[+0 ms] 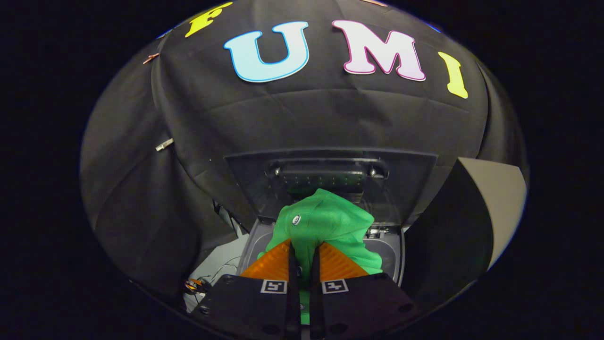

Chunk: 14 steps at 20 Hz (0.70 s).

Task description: Put the clothes into the washing machine and then close the washing machine lid.

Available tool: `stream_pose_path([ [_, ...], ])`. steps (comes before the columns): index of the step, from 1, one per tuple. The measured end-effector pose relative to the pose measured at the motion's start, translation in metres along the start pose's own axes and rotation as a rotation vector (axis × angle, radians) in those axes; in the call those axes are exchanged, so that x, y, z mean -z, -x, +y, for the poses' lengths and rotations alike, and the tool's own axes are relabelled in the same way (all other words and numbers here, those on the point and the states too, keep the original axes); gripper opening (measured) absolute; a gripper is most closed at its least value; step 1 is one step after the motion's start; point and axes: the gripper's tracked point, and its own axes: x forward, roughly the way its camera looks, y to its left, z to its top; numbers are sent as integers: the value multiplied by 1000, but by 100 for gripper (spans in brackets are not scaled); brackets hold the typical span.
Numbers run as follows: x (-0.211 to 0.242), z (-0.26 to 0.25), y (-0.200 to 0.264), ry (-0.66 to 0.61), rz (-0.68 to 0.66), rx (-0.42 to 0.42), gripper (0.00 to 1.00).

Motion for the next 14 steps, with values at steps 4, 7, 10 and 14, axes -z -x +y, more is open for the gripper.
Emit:
stream_pose_path([
  [4, 32, -8, -36, 16, 24, 26, 12],
  [7, 51, -19, -58, 14, 42, 53, 12],
  [10, 65, -29, -74, 31, 48, 86, 12],
  [14, 73, -34, -86, 47, 49, 104, 32],
])
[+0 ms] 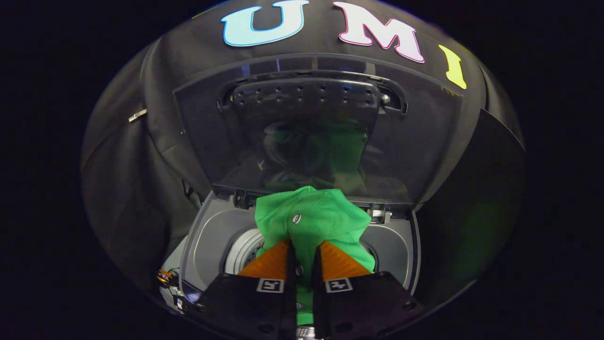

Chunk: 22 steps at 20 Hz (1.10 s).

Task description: Put the clothes into the washing machine and then close the washing machine lid.

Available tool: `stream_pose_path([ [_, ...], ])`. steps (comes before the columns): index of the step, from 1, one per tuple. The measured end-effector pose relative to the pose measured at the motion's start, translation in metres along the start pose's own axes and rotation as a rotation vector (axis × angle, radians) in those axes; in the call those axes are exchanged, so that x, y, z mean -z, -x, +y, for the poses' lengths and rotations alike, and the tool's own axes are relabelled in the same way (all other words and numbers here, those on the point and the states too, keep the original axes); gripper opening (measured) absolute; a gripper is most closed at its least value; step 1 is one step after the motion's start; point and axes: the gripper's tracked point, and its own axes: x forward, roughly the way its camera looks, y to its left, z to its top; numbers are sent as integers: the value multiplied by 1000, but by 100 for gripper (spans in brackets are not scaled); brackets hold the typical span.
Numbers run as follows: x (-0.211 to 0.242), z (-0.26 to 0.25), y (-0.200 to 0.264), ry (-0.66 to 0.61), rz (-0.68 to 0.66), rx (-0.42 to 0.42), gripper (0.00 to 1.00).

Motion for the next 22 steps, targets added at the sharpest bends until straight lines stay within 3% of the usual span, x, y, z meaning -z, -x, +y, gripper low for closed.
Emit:
stream_pose_path([
  [4, 11, -8, -5, 9, 21, 46, 99],
  [9, 0, -2, 3, 21, -51, 48, 98],
  [18, -96, 7, 71, 14, -419, -15, 99],
  [22, -144, 8, 88, -25, -524, -48, 99],
])
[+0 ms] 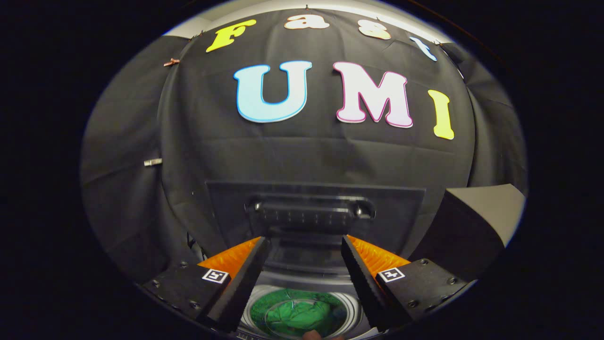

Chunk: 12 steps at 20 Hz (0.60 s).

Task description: Put the clothes into the washing machine and then close the washing machine lid.

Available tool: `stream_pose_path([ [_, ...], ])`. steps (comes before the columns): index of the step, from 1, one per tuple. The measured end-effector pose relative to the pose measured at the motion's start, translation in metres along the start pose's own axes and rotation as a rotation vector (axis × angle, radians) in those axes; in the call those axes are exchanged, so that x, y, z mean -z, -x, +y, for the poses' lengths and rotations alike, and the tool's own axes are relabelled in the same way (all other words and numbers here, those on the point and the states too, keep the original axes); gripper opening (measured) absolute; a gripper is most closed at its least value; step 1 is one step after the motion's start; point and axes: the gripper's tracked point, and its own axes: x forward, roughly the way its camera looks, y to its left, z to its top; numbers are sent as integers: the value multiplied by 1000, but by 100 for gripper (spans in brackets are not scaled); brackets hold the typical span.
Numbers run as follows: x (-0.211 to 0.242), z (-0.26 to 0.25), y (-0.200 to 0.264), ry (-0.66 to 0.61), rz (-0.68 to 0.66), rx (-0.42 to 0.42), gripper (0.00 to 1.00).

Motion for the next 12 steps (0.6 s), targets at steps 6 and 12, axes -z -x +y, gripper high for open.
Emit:
stream_pose_path([
  [6, -62, -11, -37, -86, -88, 25, 99],
  [12, -75, -21, -82, -60, -62, 89, 99],
])
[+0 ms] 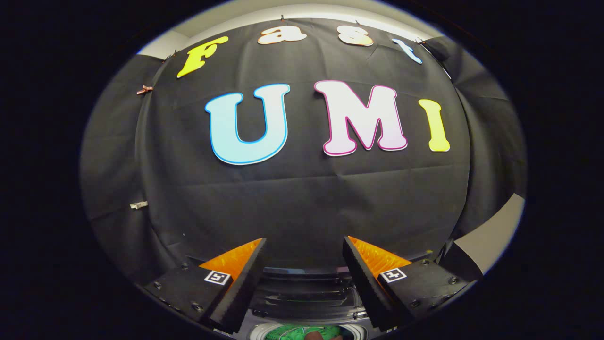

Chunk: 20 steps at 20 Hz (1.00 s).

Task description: Put the clothes into the washing machine and then close the washing machine lid.

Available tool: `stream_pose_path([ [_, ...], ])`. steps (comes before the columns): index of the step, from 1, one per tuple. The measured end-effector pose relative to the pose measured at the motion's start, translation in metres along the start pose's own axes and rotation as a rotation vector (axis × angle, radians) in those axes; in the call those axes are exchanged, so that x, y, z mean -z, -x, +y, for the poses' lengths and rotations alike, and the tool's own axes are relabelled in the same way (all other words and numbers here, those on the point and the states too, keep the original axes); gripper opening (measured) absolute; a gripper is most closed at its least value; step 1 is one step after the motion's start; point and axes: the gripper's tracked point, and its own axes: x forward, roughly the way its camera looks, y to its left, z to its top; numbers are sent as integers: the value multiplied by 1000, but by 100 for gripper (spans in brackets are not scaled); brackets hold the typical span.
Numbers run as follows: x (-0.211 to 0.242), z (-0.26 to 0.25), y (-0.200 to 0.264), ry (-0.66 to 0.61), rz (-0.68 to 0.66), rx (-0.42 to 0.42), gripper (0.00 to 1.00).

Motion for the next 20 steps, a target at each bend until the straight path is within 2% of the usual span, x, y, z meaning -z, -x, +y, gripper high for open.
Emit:
stream_pose_path([
  [4, 16, 5, -32, 0, 92, 3, 99],
  [9, 38, 16, -43, 46, 144, -13, 100],
  [12, 36, 16, -39, 44, 104, -10, 100],
  [20, 44, 19, -9, 53, 144, -10, 100],
])
